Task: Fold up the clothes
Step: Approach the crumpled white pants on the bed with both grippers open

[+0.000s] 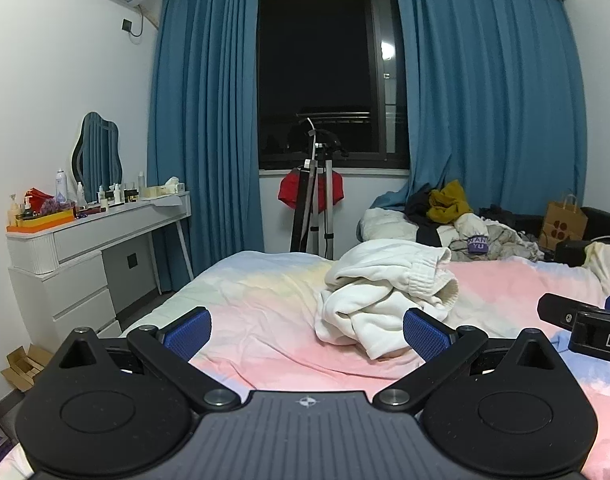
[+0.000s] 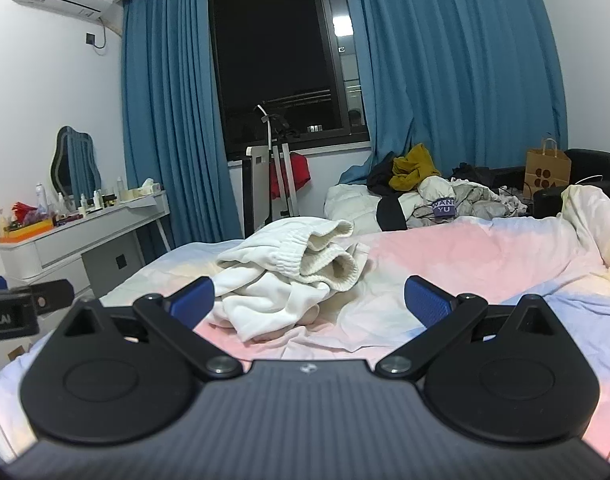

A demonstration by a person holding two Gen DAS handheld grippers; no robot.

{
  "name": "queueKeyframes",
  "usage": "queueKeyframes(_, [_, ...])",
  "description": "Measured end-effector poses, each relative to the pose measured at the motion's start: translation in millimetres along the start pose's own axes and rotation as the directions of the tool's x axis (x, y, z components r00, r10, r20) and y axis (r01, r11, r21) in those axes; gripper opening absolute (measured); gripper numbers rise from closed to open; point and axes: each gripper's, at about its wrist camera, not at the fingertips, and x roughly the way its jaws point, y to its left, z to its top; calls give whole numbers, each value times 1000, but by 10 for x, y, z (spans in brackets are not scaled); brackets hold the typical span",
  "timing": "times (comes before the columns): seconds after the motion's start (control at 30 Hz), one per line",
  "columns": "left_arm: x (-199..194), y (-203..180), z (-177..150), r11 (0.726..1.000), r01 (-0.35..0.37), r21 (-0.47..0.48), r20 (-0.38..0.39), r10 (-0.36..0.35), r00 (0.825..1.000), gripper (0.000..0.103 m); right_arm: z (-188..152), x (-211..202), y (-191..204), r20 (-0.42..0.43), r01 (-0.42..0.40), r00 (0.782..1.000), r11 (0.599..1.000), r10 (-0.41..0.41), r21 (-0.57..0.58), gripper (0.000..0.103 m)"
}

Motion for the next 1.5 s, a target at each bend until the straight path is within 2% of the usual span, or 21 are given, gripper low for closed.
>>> queueKeyframes(0.3, [55,-22,-111,1000,18,-22,-1,-18,1000,103,-114,10,7,5,1,1000,999,-1,-53,103])
queueKeyframes(0.47, [95,62,-222,999,42,-6,16,-42,999,103,-160,74,51,-32,0,999,997,-3,-80,103])
queueKeyframes(1.13, [423,368,-351,995,92,-37,-15,-92,996,103,-313,286,126,-75,-6,997,999,2,-46,103])
queueKeyframes(1.5, [368,314,-373,994,98,-50,1,-98,995,102,-317,285,103,-65,27,997,998,-31,-52,103])
